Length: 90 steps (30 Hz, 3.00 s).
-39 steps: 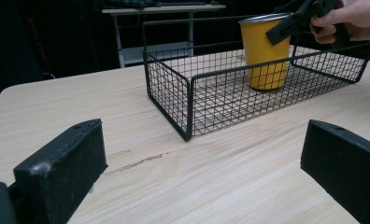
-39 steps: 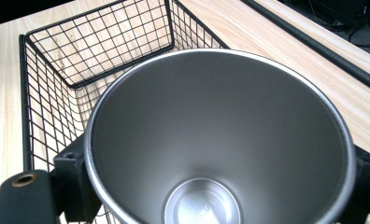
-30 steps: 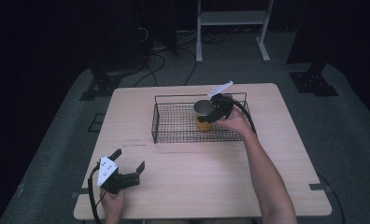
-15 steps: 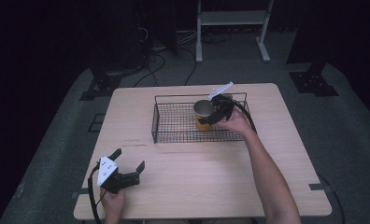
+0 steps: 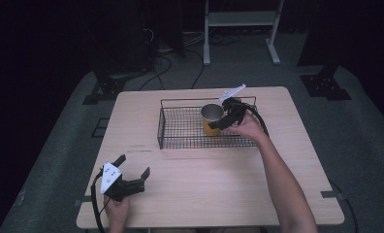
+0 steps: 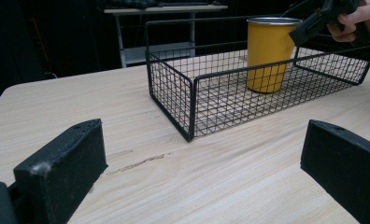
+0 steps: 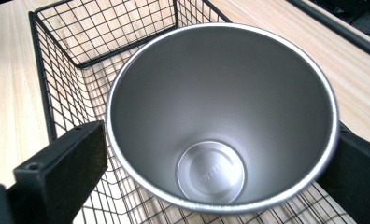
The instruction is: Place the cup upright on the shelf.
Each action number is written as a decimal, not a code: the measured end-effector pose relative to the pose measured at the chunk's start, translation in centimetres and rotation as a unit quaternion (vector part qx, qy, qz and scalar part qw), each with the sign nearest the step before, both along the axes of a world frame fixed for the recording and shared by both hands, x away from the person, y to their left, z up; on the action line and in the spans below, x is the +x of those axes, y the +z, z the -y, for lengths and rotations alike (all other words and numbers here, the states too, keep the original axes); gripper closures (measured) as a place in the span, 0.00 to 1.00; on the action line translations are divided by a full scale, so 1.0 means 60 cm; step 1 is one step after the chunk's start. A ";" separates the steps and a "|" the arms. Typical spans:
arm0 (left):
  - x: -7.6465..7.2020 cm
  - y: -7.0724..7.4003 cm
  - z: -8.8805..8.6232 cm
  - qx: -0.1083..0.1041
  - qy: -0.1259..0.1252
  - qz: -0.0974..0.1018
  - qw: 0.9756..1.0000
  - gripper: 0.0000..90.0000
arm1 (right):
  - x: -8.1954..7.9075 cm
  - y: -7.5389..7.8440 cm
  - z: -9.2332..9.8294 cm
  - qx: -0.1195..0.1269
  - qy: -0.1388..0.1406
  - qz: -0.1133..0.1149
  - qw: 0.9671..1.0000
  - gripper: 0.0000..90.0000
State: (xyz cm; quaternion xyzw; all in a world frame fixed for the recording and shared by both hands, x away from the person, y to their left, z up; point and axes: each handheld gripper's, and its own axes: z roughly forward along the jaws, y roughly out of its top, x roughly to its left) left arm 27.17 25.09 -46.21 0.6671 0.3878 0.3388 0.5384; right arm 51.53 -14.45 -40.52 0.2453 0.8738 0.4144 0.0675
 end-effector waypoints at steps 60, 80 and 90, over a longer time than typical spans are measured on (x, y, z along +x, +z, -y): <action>-0.001 0.000 0.004 0.011 0.001 0.002 1.000 0.00 | -0.103 0.058 0.137 0.085 -0.008 0.025 0.996 0.00; 0.000 0.000 0.003 0.011 0.001 0.001 1.000 0.00 | -0.134 0.048 0.155 0.097 0.003 0.016 0.995 0.00; -0.001 0.000 0.003 0.011 0.002 0.001 1.000 0.00 | -0.152 0.034 0.158 0.102 0.009 0.012 0.995 0.00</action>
